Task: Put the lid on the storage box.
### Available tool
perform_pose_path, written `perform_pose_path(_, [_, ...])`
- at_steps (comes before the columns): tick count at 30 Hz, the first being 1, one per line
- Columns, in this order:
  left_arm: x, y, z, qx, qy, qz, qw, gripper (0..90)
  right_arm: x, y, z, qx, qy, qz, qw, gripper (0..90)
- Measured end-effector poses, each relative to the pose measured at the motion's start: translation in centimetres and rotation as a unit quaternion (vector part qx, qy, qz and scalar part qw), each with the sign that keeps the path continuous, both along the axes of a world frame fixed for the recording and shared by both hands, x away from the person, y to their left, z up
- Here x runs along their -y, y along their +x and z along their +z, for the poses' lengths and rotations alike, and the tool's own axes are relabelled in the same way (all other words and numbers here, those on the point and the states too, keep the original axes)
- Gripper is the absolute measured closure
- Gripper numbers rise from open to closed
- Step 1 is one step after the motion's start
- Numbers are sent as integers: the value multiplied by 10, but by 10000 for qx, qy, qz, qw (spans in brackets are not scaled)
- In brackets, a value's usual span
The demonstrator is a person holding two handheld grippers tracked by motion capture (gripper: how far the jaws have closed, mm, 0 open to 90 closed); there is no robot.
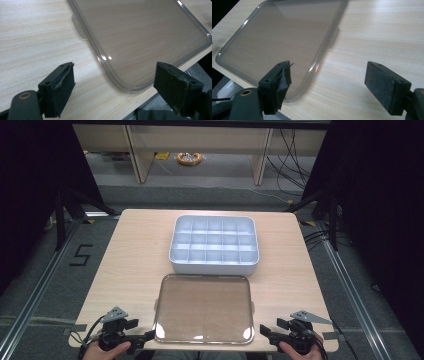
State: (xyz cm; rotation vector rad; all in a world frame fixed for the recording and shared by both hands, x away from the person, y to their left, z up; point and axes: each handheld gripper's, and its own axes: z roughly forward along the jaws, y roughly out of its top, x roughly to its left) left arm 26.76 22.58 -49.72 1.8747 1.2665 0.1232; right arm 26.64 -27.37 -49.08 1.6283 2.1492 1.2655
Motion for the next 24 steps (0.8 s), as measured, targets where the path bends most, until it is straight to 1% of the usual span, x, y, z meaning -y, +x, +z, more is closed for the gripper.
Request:
perform_pose_path(1, [0,0,0,-6,13,-11,10000,166,0,0,0,0,0,0,10000,225])
perform_pose_path(2, [0,0,0,-10,39,-42,10000,167,-1,-1,0,-58,73,-37,9999,226])
perform_pose_path(3, [0,0,0,-21,18,-51,10000,168,-1,-1,0,-76,204,12,9998,226])
perform_pose_path(4, [0,0,-1,-19,7,-41,10000,170,-1,-1,2,-87,120,-33,9999,227])
perform_pose_path(5, [-1,1,0,-48,109,-92,9999,171,-2,-1,1,-156,209,-78,9996,227])
perform_pose_path(6, [-1,1,0,-48,109,-92,9999,177,-2,-1,1,-156,209,-78,9996,227])
perform_pose_path(7, [1,0,-1,-35,14,-26,10000,177,-1,-1,1,-144,122,-64,9998,228])
perform_pose_path(8, [1,0,-1,-34,-17,-37,10000,184,-1,-1,0,-138,231,-61,9996,228])
perform_pose_path(9, [1,0,-1,-28,3,-52,10000,187,-3,-3,1,-334,502,-62,9982,228])
perform_pose_path(10, [1,0,-1,-33,-30,-41,10000,200,-3,0,-1,-217,471,-54,9986,231])
perform_pose_path(11, [0,0,-1,-59,-57,-61,9999,215,-2,0,-3,-177,430,-8,9989,231])
perform_pose_path(12, [0,1,-1,-77,-121,-47,9999,215,-2,0,-3,-177,430,-8,9989,231])
perform_pose_path(13, [1,1,-1,-63,-148,-42,9999,251,-4,-2,0,-389,633,-22,9972,235])
perform_pose_path(14, [1,1,-1,-52,-151,-46,9999,251,-4,-2,0,-389,633,-22,9972,235])
perform_pose_path(15, [1,2,-1,-34,-163,-53,9998,276,-5,1,-3,-325,660,14,9973,241])
perform_pose_path(16, [1,2,-1,-34,-163,-53,9998,292,-5,1,-3,-325,660,14,9973,241])
perform_pose_path(17, [3,3,-2,-102,-239,15,9997,301,-8,3,-5,-284,671,53,9973,246])
perform_pose_path(18, [3,3,-2,-102,-239,15,9997,307,-8,3,-5,-284,671,53,9973,246])
perform_pose_path(19, [3,4,-3,-74,-247,-35,9997,318,-14,2,-4,-535,865,34,9948,251])
perform_pose_path(20, [4,4,-2,-120,-231,-18,9997,318,-14,2,-4,-535,865,34,9948,251])
perform_pose_path(21, [7,6,-3,-110,-241,-40,9996,342,-18,5,-5,-496,847,-1,9952,255])
perform_pose_path(23, [8,7,-3,-125,-212,-76,9997,359,-20,8,-6,-527,830,34,9952,260])
perform_pose_path(24, [10,8,-4,-134,-243,-60,9996,369,-19,10,-6,-418,779,99,9960,262])
